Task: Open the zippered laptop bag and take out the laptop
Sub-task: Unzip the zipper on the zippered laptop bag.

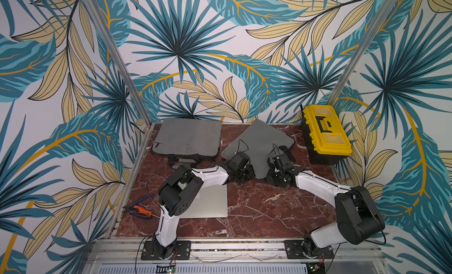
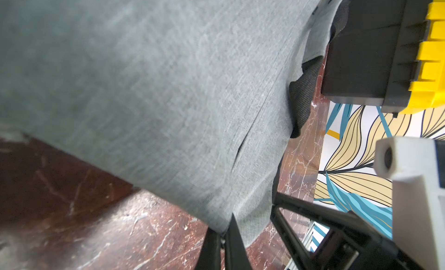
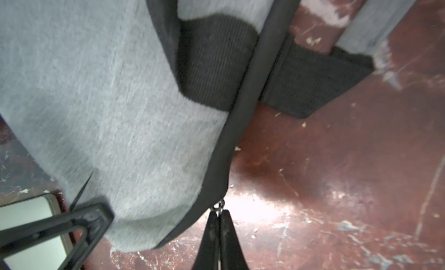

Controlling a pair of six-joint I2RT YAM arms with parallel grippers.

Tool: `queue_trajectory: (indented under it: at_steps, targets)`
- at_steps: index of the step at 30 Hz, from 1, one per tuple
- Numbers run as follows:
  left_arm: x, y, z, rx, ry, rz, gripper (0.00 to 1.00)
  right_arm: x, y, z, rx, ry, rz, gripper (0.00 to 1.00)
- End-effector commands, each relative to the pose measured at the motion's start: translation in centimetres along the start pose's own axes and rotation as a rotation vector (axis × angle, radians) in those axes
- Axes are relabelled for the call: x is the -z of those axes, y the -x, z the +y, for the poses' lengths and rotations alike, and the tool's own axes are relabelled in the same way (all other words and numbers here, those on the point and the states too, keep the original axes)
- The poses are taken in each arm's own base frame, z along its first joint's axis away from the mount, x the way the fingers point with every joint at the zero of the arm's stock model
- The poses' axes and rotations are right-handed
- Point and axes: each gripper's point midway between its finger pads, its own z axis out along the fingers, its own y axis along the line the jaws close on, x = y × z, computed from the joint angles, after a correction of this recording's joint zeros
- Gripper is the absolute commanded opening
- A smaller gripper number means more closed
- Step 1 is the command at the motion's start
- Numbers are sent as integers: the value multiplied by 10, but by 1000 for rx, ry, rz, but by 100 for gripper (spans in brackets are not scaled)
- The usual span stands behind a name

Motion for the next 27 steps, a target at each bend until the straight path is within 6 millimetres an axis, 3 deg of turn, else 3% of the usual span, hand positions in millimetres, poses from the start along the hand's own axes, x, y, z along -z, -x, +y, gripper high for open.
queue_trajectory:
  at_steps: [1,10,21,27]
  targets:
    - [16,-4,6,-42,20,1,0,2,19,-43,5,-186,-56,0]
    - [39,-11,1,-140,-6,-3,0,6,41,-65,-1,-268,-96,0]
    - [60,-11,1,-226,18,-27,0,27,40,-100,-59,-379,-131,0]
    - [73,0,6,-256,90,-73,0,36,37,-99,-61,-343,-141,0]
